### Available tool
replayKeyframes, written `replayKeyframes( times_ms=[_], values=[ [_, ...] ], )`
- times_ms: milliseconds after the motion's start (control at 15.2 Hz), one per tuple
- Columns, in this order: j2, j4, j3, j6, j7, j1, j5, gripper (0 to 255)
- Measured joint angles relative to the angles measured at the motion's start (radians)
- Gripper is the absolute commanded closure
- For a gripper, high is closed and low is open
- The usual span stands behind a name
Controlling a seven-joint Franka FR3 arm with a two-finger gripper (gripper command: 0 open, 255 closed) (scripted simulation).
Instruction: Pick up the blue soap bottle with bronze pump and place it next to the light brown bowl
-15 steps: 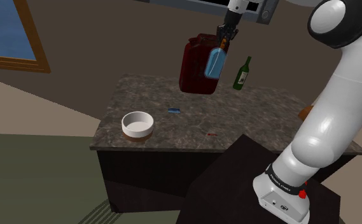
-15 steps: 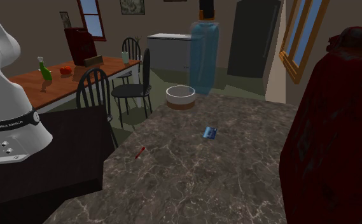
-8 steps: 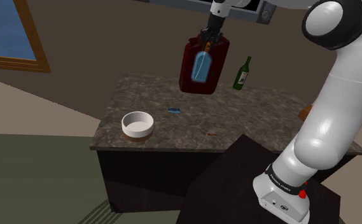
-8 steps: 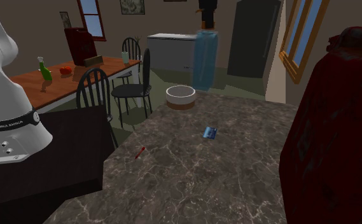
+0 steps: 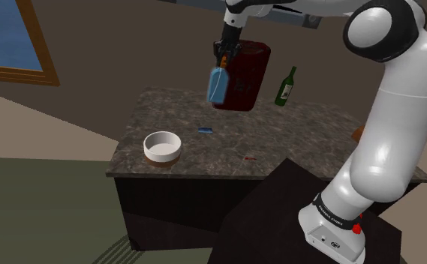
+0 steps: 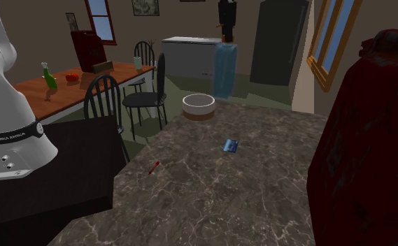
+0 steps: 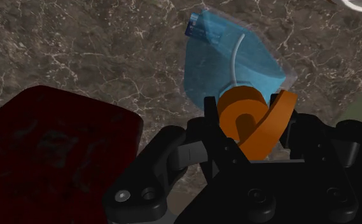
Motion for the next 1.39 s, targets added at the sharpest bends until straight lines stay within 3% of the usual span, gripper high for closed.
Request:
replayKeyframes(
  times_ms=[792, 1056, 1386],
  values=[
    [0.225, 0.208, 0.067, 0.02, 0.206, 0.128, -0.01, 255],
    [0.363, 0.383, 0.082, -0.016, 0.259, 0.156, -0.008, 255],
    [0.386, 0.36, 0.086, 0.029, 0.273, 0.168, -0.008, 255]
  ],
)
